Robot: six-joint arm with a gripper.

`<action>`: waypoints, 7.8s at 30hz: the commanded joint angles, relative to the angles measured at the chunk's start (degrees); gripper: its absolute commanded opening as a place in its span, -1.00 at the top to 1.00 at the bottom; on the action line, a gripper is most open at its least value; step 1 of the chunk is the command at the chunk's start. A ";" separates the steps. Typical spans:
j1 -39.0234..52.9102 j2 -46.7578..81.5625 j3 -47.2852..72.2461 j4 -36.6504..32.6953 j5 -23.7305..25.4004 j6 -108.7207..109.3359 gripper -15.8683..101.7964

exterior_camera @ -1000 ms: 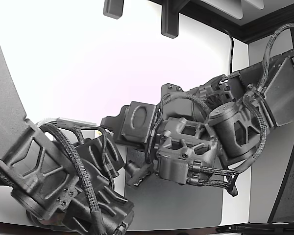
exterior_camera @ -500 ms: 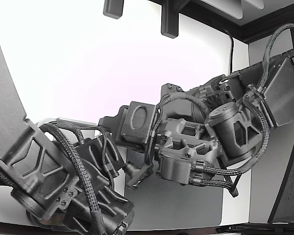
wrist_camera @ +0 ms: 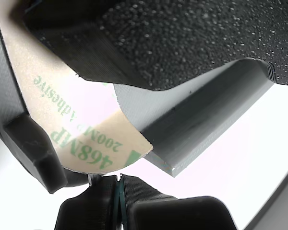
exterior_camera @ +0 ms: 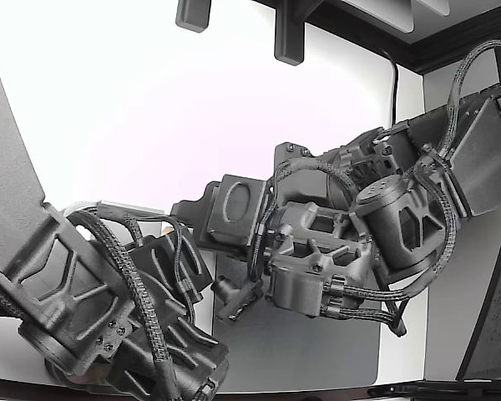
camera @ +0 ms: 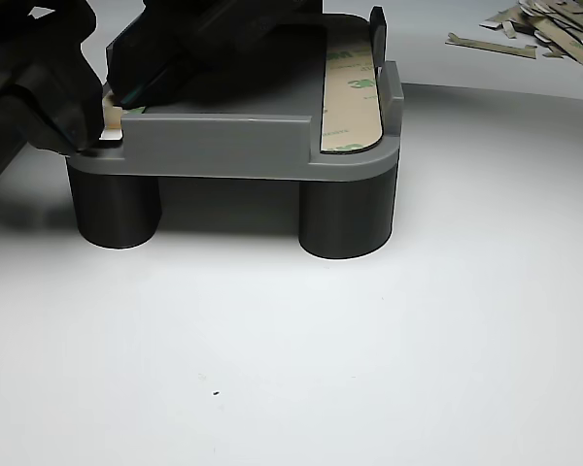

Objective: Peel off protective film from adhesive tape.

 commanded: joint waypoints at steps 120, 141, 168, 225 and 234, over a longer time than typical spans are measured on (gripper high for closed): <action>2.46 0.09 -3.08 0.44 2.81 -0.44 0.91; 2.46 -1.32 -3.25 0.44 1.93 -0.44 0.91; 2.46 -2.02 -3.43 2.55 0.44 1.14 0.91; -25.58 36.21 -5.10 21.97 -18.54 47.72 -0.93; -31.73 36.30 -4.92 15.91 -26.81 53.88 -0.97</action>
